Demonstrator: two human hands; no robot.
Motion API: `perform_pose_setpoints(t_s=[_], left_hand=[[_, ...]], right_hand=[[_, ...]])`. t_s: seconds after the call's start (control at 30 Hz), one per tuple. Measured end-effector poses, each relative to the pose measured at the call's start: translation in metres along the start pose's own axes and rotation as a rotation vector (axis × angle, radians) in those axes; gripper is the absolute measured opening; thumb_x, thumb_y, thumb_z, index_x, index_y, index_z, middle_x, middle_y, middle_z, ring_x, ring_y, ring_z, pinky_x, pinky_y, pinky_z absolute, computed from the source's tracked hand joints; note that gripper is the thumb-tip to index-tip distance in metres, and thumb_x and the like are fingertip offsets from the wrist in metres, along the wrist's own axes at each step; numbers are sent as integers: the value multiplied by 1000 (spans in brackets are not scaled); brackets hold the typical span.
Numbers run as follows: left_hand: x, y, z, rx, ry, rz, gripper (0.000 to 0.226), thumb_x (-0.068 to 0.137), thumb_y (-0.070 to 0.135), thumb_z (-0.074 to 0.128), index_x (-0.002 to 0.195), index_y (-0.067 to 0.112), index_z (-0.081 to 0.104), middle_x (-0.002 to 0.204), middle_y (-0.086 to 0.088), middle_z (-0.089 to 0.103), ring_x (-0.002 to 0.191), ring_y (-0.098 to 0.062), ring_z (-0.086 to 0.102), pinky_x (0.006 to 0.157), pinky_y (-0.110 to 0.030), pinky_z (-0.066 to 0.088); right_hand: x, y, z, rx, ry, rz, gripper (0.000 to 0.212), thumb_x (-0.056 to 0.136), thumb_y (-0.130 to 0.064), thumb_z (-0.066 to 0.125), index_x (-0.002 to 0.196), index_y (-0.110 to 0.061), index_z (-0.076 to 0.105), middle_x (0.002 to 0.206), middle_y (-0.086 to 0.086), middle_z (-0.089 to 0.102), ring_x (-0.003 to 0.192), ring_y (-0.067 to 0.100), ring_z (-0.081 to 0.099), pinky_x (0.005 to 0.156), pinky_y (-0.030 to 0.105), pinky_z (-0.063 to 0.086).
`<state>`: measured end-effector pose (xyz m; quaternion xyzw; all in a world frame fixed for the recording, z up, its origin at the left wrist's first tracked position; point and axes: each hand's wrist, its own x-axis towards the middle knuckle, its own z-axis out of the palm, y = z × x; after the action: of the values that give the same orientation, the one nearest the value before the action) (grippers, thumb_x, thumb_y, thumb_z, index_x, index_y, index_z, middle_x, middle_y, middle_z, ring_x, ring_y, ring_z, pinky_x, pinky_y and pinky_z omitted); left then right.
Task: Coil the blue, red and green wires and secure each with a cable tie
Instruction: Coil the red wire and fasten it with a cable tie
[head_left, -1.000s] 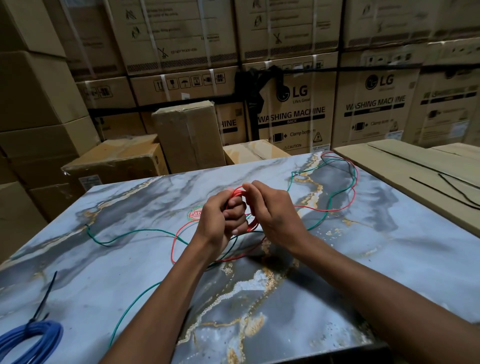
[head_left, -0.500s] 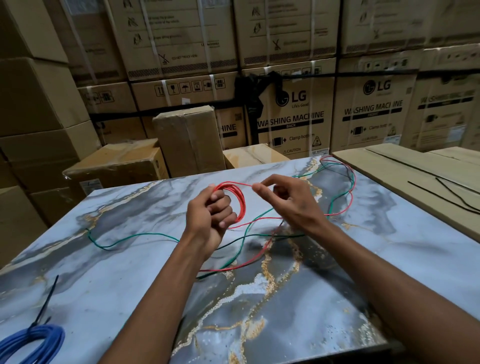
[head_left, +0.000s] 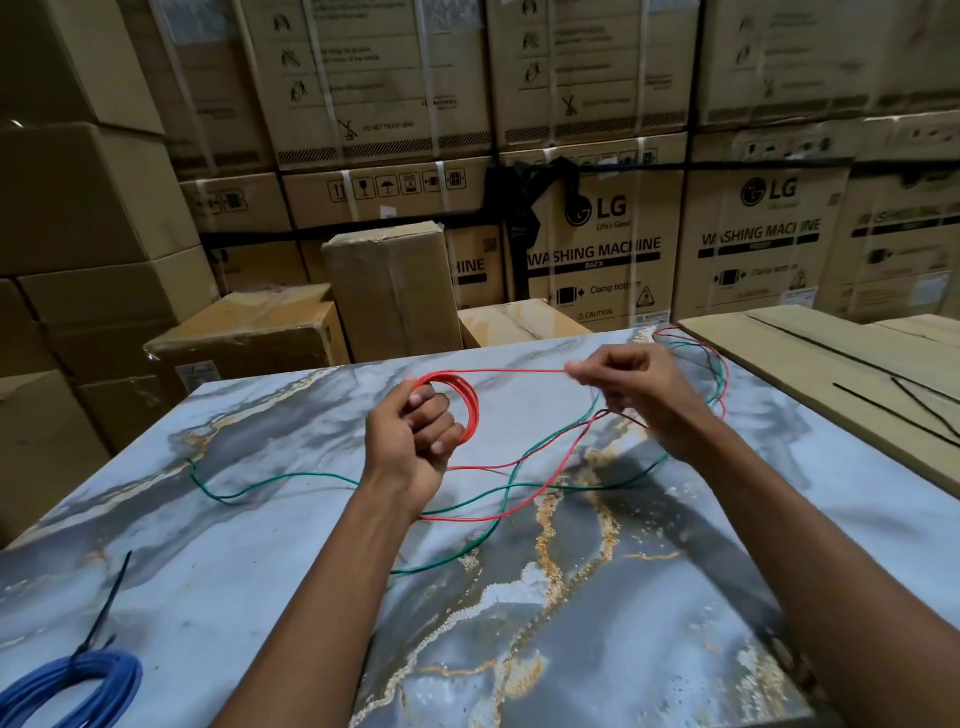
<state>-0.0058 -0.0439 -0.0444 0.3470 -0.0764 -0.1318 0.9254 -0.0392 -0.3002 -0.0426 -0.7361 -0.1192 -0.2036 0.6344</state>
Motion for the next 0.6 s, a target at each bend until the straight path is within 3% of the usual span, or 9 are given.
perform_pose_setpoints(t_s=[0.07, 0.13, 0.27, 0.4, 0.47, 0.6], left_hand=[[1, 4, -3, -24, 15, 10, 43, 105, 24, 37, 63, 19, 38, 48, 6, 21, 36, -6, 16, 38, -21, 17], [3, 5, -5, -20, 30, 13, 43, 106, 24, 36, 63, 18, 38, 48, 6, 21, 36, -6, 17, 37, -20, 18], [5, 5, -7, -47, 55, 16, 42, 105, 23, 35, 64, 18, 36, 48, 6, 22, 35, -7, 16, 36, -20, 20], [5, 7, -5, -31, 68, 25, 42, 106, 24, 34, 64, 17, 37, 48, 6, 23, 36, -8, 17, 36, -20, 20], [6, 8, -3, -51, 59, 27, 42, 106, 23, 34, 64, 17, 37, 48, 6, 22, 35, -8, 17, 36, -20, 21], [6, 12, -5, -75, 94, 41, 43, 106, 21, 34, 63, 17, 37, 48, 6, 22, 35, -7, 17, 36, -20, 20]], right_hand=[[-1, -6, -3, 387, -115, 186, 30, 88, -29, 69, 95, -1, 76, 60, -3, 23, 52, 9, 28, 53, 20, 34], [-2, -6, -7, 522, -148, 239, 29, 90, -23, 63, 102, -1, 76, 63, -6, 22, 52, 7, 28, 51, 19, 34], [-1, -5, -7, 290, -105, 203, 20, 82, -12, 73, 98, 0, 77, 58, -5, 35, 49, 7, 26, 47, 18, 23], [-2, -6, -3, 61, 215, -107, 11, 81, -5, 82, 86, 2, 76, 55, -4, 57, 47, 5, 41, 49, 16, 34], [-1, -3, -6, 4, 279, -204, 19, 80, -11, 86, 77, 2, 72, 54, -7, 60, 46, 3, 44, 49, 14, 38], [-4, 0, -9, -438, 252, -293, 36, 81, -34, 87, 61, -10, 68, 53, 4, 58, 48, 7, 45, 48, 20, 36]])
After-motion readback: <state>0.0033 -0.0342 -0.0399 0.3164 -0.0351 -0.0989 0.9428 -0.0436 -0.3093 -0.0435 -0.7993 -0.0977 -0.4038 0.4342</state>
